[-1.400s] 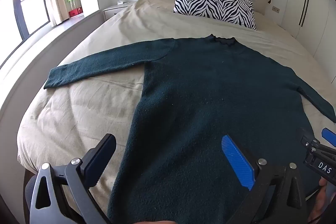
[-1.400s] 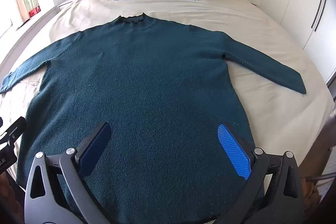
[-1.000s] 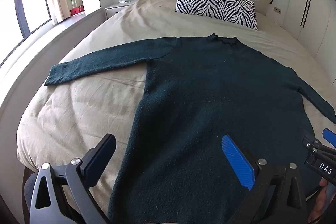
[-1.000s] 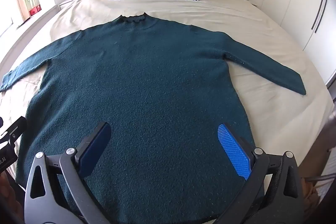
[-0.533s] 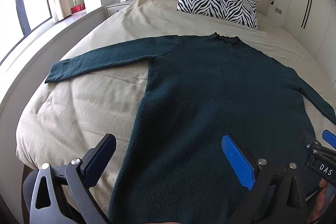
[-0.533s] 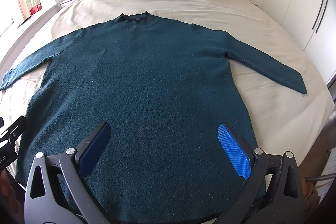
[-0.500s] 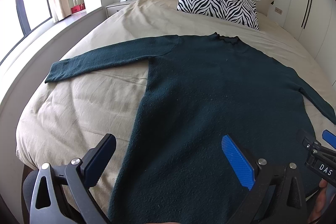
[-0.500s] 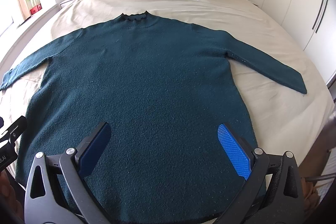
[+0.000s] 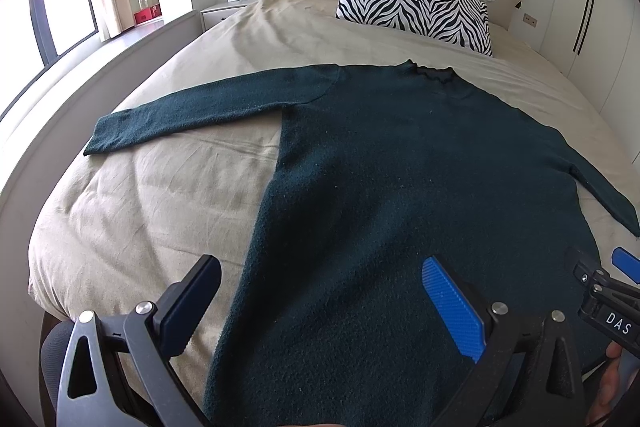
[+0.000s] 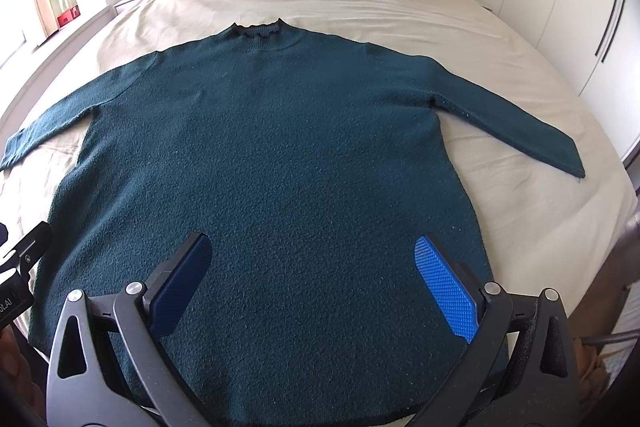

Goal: Fold small clothes

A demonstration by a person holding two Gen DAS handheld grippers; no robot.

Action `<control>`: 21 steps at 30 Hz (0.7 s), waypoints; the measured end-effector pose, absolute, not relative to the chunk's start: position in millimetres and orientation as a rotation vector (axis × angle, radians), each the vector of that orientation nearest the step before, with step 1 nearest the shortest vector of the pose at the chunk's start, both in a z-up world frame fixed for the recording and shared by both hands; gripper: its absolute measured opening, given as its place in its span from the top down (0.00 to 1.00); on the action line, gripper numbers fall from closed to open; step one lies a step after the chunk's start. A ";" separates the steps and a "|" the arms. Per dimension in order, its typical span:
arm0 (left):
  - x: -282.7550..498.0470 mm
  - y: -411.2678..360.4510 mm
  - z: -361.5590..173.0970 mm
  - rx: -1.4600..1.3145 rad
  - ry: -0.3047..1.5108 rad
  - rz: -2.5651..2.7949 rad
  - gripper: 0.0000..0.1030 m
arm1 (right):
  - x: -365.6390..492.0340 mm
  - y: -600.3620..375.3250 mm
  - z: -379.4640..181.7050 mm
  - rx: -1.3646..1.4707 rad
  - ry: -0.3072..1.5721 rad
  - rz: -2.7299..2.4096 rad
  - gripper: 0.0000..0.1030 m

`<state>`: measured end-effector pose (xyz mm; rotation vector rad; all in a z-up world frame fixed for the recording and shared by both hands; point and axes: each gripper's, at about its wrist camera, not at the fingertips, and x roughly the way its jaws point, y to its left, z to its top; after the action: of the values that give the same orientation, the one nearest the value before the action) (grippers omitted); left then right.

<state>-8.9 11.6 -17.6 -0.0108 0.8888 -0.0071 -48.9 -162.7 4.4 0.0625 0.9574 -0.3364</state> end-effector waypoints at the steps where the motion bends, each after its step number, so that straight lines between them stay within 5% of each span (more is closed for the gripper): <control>1: -10.0 11.4 -18.3 -0.011 0.889 -0.007 0.00 | -48.7 -163.0 4.7 0.062 0.957 -0.337 0.00; 21: -6.3 11.3 -15.4 -0.014 0.893 -0.007 0.00 | -49.9 -161.9 3.8 0.061 0.960 -0.336 0.00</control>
<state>-6.3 11.3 -15.4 -0.0136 0.8932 -0.0071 -49.9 -161.9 3.8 0.0614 0.9602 -0.3365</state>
